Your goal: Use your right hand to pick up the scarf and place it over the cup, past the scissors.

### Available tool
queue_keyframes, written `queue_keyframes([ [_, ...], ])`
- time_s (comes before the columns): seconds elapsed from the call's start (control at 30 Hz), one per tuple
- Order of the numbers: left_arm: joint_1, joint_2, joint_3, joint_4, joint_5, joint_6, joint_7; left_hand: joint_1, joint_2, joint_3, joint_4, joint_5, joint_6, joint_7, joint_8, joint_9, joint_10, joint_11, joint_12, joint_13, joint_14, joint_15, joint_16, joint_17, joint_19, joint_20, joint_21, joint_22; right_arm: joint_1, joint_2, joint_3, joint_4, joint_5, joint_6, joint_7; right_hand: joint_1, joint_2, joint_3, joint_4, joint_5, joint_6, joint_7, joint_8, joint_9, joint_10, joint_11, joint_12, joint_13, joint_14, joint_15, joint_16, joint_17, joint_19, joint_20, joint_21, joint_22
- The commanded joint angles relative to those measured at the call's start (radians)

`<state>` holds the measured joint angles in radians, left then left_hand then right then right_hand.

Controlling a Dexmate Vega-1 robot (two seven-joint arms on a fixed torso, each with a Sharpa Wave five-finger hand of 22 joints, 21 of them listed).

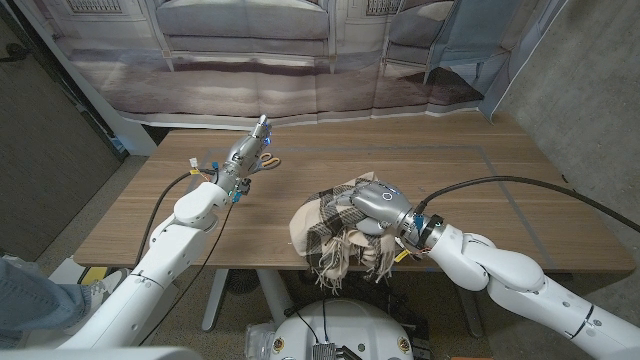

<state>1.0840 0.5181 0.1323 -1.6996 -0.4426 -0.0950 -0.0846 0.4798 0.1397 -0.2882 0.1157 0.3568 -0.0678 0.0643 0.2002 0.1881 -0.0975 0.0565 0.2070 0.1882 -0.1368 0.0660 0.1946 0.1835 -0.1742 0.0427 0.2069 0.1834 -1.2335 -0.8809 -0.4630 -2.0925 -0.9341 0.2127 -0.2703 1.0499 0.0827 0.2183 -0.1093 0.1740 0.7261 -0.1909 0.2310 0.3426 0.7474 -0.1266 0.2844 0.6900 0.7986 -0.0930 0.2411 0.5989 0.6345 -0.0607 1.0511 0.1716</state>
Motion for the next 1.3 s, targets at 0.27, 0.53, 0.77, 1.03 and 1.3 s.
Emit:
queue_keyframes([
  [0.27, -0.032, 0.000, 0.011, 0.014, 0.007, 0.020, -0.012, 0.012, 0.003, -0.005, 0.002, 0.000, 0.012, 0.000, 0.001, 0.002, 0.001, 0.005, 0.000, 0.003, 0.000, 0.007, -0.003, 0.003, -0.047, 0.005, 0.000, 0.003, 0.001, -0.052, 0.030, -0.017, 0.050, 0.005, 0.011, -0.109, -0.059, -0.002, 0.067, 0.006, -0.111, 0.007, -0.035, -0.002, -0.091, 0.016, -0.041, -0.015, -0.096, -0.095, -0.042, -0.028, -0.013, -0.115, -0.076, -0.008],
  [0.53, -0.053, -0.005, 0.020, 0.034, 0.007, 0.025, -0.023, 0.013, 0.004, -0.005, 0.002, 0.000, 0.011, 0.000, 0.001, 0.002, 0.002, 0.005, 0.000, 0.003, 0.000, 0.007, -0.003, 0.003, -0.047, 0.005, 0.000, 0.003, -0.018, -0.065, 0.039, -0.037, 0.030, -0.002, 0.007, -0.140, -0.082, -0.010, 0.073, 0.017, -0.150, 0.008, -0.038, -0.003, -0.127, 0.021, -0.052, -0.018, -0.153, -0.080, -0.054, -0.038, -0.044, -0.079, -0.126, -0.007],
  [0.77, -0.068, -0.015, 0.026, 0.059, 0.003, 0.017, -0.038, 0.013, 0.004, -0.005, 0.003, -0.001, 0.012, 0.000, 0.001, 0.002, 0.002, 0.005, 0.000, 0.003, 0.000, 0.006, -0.003, 0.003, -0.047, 0.005, 0.000, 0.003, -0.040, -0.084, 0.056, -0.066, 0.025, -0.015, 0.029, -0.175, -0.109, -0.021, 0.077, 0.032, -0.205, 0.011, -0.040, -0.007, -0.189, 0.025, -0.072, -0.036, -0.248, -0.058, -0.064, -0.062, -0.121, 0.000, -0.198, -0.005],
  [1.03, -0.074, -0.018, 0.027, 0.068, 0.005, 0.006, -0.044, 0.013, 0.004, -0.005, 0.003, -0.001, 0.012, -0.002, 0.001, 0.002, 0.002, 0.006, 0.000, 0.003, 0.000, 0.006, -0.003, 0.003, -0.049, 0.006, 0.000, 0.003, -0.055, -0.087, 0.067, -0.087, 0.025, -0.025, 0.052, -0.217, -0.139, -0.037, 0.082, 0.057, -0.279, 0.011, -0.043, -0.017, -0.279, 0.043, -0.087, -0.069, -0.380, -0.010, -0.067, -0.108, -0.214, 0.076, -0.293, -0.003],
  [1.3, -0.067, -0.017, 0.022, 0.067, 0.001, 0.005, -0.046, 0.014, 0.004, -0.005, 0.003, -0.001, 0.012, -0.001, 0.000, 0.002, 0.002, 0.005, 0.000, 0.003, 0.000, 0.008, -0.004, 0.003, -0.049, 0.007, 0.000, 0.003, -0.067, -0.090, 0.078, -0.108, 0.018, -0.040, 0.079, -0.255, -0.162, -0.058, 0.090, 0.081, -0.345, 0.021, -0.047, -0.029, -0.353, 0.052, -0.094, -0.096, -0.472, 0.013, -0.069, -0.145, -0.266, 0.119, -0.351, -0.001],
])
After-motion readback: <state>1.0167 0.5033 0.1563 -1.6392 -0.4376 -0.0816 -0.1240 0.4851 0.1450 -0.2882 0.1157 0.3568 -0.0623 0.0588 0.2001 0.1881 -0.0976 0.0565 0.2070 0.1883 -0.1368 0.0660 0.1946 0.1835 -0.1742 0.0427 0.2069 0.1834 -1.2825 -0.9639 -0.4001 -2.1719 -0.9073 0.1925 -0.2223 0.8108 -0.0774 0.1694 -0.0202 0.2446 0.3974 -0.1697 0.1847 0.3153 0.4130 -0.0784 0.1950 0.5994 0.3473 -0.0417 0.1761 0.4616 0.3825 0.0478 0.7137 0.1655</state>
